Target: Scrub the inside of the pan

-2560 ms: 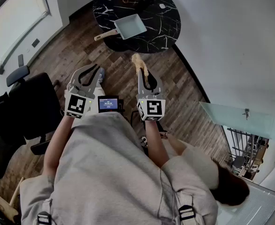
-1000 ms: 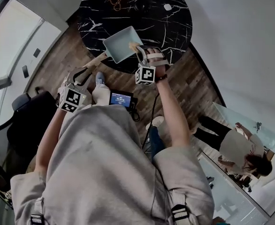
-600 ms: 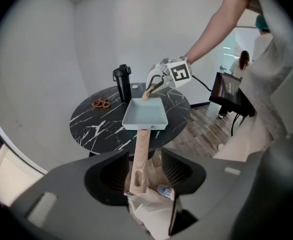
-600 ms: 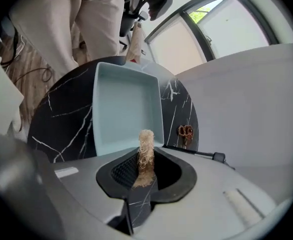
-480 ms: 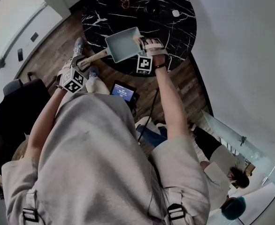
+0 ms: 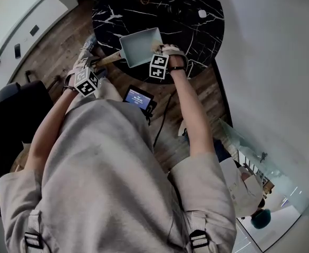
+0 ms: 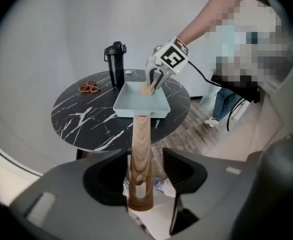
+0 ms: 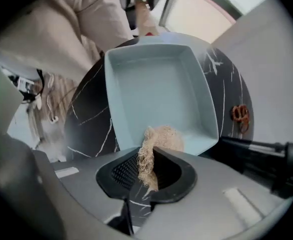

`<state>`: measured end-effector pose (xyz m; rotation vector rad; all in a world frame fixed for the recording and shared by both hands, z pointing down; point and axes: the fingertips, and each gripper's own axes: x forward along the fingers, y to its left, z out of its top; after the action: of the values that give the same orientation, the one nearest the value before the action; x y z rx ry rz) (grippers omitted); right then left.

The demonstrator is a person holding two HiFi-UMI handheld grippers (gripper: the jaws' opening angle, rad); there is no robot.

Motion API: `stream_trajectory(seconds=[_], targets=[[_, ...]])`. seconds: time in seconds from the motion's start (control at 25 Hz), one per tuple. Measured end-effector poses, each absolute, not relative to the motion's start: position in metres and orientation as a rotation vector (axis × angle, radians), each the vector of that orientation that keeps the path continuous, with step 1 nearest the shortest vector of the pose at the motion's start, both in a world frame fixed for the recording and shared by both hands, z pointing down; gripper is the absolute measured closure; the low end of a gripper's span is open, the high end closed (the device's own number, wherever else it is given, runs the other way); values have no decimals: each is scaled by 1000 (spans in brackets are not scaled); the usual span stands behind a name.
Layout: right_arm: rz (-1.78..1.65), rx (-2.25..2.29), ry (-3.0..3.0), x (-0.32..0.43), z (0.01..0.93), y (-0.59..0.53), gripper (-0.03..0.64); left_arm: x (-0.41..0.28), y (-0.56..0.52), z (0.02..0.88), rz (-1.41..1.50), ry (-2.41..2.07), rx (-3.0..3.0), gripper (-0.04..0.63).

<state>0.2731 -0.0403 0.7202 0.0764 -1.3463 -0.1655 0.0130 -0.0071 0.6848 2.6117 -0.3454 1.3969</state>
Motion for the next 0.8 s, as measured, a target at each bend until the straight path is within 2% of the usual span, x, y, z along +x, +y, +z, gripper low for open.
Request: stream_trajectory(seconds=[0.44,0.48,0.56,0.64,0.8], targets=[[390,87,-1501,255,715,-45,533,7,-17,701,1402,-373,2559,400],[446,97,-1536,252,712,-44,518,7,-18,700,1400,-372,2562,400],[503,91,-1601,248,703,-38,444,6,-18,698,1394,-370,2568,402],[456,61,-1653,244,692,-36,397,3,-18,697,1390,-365,2570,402],[365,104,-1726,233,687,-47,405,1,-15,701,1391,-351,2567,405]])
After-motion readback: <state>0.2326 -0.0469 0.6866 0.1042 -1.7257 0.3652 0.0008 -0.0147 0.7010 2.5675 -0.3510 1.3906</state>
